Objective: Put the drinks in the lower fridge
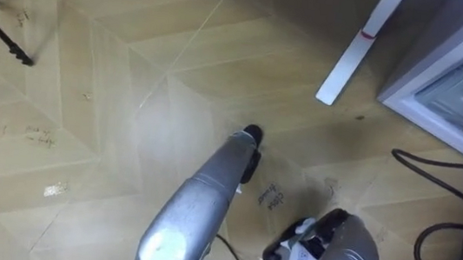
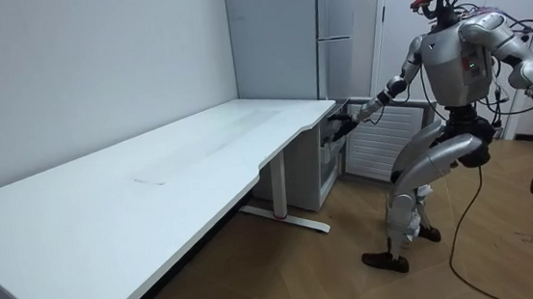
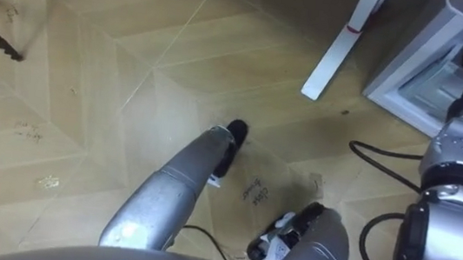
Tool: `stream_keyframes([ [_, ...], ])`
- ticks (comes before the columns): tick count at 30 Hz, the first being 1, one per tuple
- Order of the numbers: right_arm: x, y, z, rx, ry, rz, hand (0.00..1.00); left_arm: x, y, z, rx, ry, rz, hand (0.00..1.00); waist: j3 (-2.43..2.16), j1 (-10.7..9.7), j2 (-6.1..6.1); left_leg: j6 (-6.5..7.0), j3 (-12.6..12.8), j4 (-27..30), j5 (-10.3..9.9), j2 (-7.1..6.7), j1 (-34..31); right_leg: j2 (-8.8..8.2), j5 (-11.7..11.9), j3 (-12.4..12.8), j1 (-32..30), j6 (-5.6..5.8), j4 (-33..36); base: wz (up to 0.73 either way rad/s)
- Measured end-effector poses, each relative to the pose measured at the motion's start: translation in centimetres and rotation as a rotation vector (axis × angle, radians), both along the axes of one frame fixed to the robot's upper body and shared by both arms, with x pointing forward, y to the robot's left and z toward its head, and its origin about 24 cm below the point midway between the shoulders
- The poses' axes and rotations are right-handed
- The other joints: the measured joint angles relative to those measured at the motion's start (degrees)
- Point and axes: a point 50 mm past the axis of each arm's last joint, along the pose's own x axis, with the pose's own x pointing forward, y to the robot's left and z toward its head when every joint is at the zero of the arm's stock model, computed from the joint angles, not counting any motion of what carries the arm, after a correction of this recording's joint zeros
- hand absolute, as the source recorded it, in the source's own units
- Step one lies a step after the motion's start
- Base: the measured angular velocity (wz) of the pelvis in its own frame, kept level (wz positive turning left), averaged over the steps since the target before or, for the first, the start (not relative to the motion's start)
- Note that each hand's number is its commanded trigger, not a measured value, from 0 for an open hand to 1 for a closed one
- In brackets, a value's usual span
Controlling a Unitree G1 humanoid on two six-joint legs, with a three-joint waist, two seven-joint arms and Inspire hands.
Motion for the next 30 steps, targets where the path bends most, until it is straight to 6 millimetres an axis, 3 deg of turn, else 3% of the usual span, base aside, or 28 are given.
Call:
stream_keyframes([
  [3, 0.0, 0.0, 0.0, -0.011, -0.017, 0.021, 0.0, 0.2, -0.1, -0.1, -0.003, -0.006, -0.012, 0.0, -0.04, 0.5, 0.13, 1.11, -0.1, 1.6, -1.6, 0.57, -0.5, -1.07, 0.4, -1.4, -0.2, -0.37, -0.1, -0.18],
  [5, 0.4, 0.5, -0.2, -0.019, -0.041, 0.08, 0.0, 0.0, -0.4, -0.2, -0.017, 0.013, -0.037, 0.0, 0.12, 0.9, -0.13, 1.59, 0.4, 5.0, -6.1, 1.3, -1.2, -3.41, 0.4, -4.2, 1.1, 0.05, -0.1, -0.51],
  [7, 1.0, 1.0, 0.0, -0.023, -0.08, 0.13, 0.0, -0.2, -0.5, -0.2, -0.021, 0.014, -0.035, 0.0, 0.06, 0.7, -0.03, 1.3, -0.3, 4.7, -6.1, 1.13, -0.9, -4.2, 1.0, -6.5, 2.5, 1.49, -0.8, -0.44],
  [9, 1.6, 1.3, 0.4, -0.042, -0.12, 0.18, 0.0, 0.2, -0.4, -0.1, -0.013, -0.009, -0.047, 0.0, 0.03, 0.0, -0.1, 1.51, -1.2, 3.2, -4.3, -0.21, 0.2, -3.54, 1.6, -5.7, 2.9, 2.79, -2.0, 0.03],
  [11, 1.8, 1.4, 0.4, -0.043, -0.142, 0.218, 0.0, 0.6, -0.3, -0.1, -0.013, -0.017, -0.05, 0.0, -0.07, 0.1, -0.34, 1.97, -1.1, 3.4, -3.9, -1.16, 0.7, -3.64, 1.5, -4.8, 3.4, 3.31, -2.1, 0.2],
  [13, 1.8, 1.7, 0.3, -0.039, -0.157, 0.237, 0.0, 0.5, -0.4, -0.1, -0.018, -0.014, -0.042, 0.0, -0.07, 0.3, -0.39, 2.5, -1.0, 4.9, -4.5, -1.13, 0.5, -3.6, 1.4, -5.2, 4.1, 3.48, -2.4, 0.04],
  [16, 1.0, 1.8, -0.9, -0.028, -0.143, 0.261, 0.0, 0.1, -0.6, -0.3, -0.025, 0.011, -0.036, 0.0, -0.18, 0.2, 0.11, 3.19, -1.2, 9.4, -8.1, -0.72, 0.5, -2.07, 1.0, -4.5, 6.0, 4.26, -2.1, -0.11],
  [18, 0.5, 1.5, -1.3, -0.026, -0.141, 0.275, 0.0, 0.9, -0.6, -0.2, -0.023, -0.025, -0.023, 0.0, -0.23, 0.3, 0.66, 3.26, -1.9, 11.4, -9.7, -0.81, 0.2, -0.2, 1.1, -2.3, 5.7, 5.11, -2.0, -0.04],
  [20, 0.5, 1.6, -1.3, -0.025, -0.148, 0.299, 0.0, 2.7, -0.6, -0.2, -0.02, -0.111, 0.029, 0.0, -0.27, 0.6, 1.09, 3.31, -4.3, 12.0, -10.3, -1.78, 0.1, 4.19, 2.2, 4.3, 3.0, 5.3, -2.0, -0.12],
  [21, 0.7, 1.8, -1.1, -0.029, -0.155, 0.313, 0.0, 3.1, -0.6, -0.2, -0.018, -0.128, 0.038, 0.0, -0.26, 1.0, 1.11, 2.89, -5.9, 12.0, -10.4, -2.48, 0.0, 6.09, 2.3, 5.6, 1.7, 5.25, -3.0, -0.25],
  [22, 1.1, 2.0, -0.8, -0.041, -0.167, 0.336, 0.0, 3.8, -0.7, -0.2, -0.018, -0.156, 0.064, 0.0, -0.55, 1.0, 1.98, 1.84, -8.8, 12.0, -10.3, -4.0, -0.2, 10.42, 2.9, 8.4, -0.2, 4.35, -4.0, -0.18],
  [23, 1.2, 2.2, -0.8, -0.053, -0.16, 0.355, 0.0, 4.2, -0.6, -0.2, -0.016, -0.172, 0.084, 0.0, -0.92, 1.0, 2.25, 1.49, -8.7, 13.1, -10.3, -3.64, -1.1, 9.83, 3.3, 7.6, -0.9, 2.7, -4.2, -0.18],
  [24, 1.2, 2.2, -0.8, -0.058, -0.156, 0.359, 0.0, 4.2, -0.6, -0.2, -0.016, -0.172, 0.087, 0.0, -0.95, 0.9, 2.31, 1.92, -6.4, 15.8, -11.4, -2.48, -1.4, 9.01, 3.8, 6.6, -0.9, 1.64, -4.2, -0.3],
  [25, 1.4, 2.5, -0.8, -0.069, -0.149, 0.377, 0.0, 3.9, -0.6, -0.2, -0.018, -0.161, 0.105, 0.0, -1.45, 1.5, 3.02, 5.6, -1.4, 21.2, -17.1, 0.22, -0.6, 7.44, 3.9, 4.4, -0.8, 1.55, -3.7, -0.54],
  [26, 1.8, 2.9, -0.6, -0.075, -0.162, 0.395, 0.0, 3.9, -0.4, -0.1, -0.017, -0.172, 0.14, 0.0, -0.93, 1.9, 2.94, 6.7, -0.7, 21.6, -19.8, 0.66, -0.4, 7.4, 3.9, 3.5, -1.4, 1.83, -2.5, -0.45],
  [27, 2.0, 3.1, -0.5, -0.07, -0.17, 0.401, 0.0, 3.9, -0.3, -0.1, -0.016, -0.178, 0.152, 0.0, -0.76, 1.8, 2.59, 6.39, -0.8, 21.3, -19.9, 0.11, -0.7, 7.23, 3.8, 3.9, -2.0, 2.21, -2.2, 0.0],
  [29, 1.9, 3.1, -0.6, -0.061, -0.171, 0.411, 0.0, 4.0, -0.4, -0.1, -0.023, -0.192, 0.164, 0.0, -0.97, 0.3, 1.91, 6.55, -2.7, 18.9, -18.5, -2.89, -0.5, 7.59, 3.6, 6.0, -3.1, 3.24, -2.5, 0.39],
  [30, 2.1, 3.2, -0.4, -0.066, -0.18, 0.415, 0.0, 4.0, -0.4, -0.1, -0.023, -0.194, 0.168, 0.0, -0.97, 0.4, 1.91, 6.31, -2.8, 18.5, -18.2, -3.0, -0.5, 7.63, 3.7, 6.0, -3.0, 3.22, -2.7, 0.19],
])
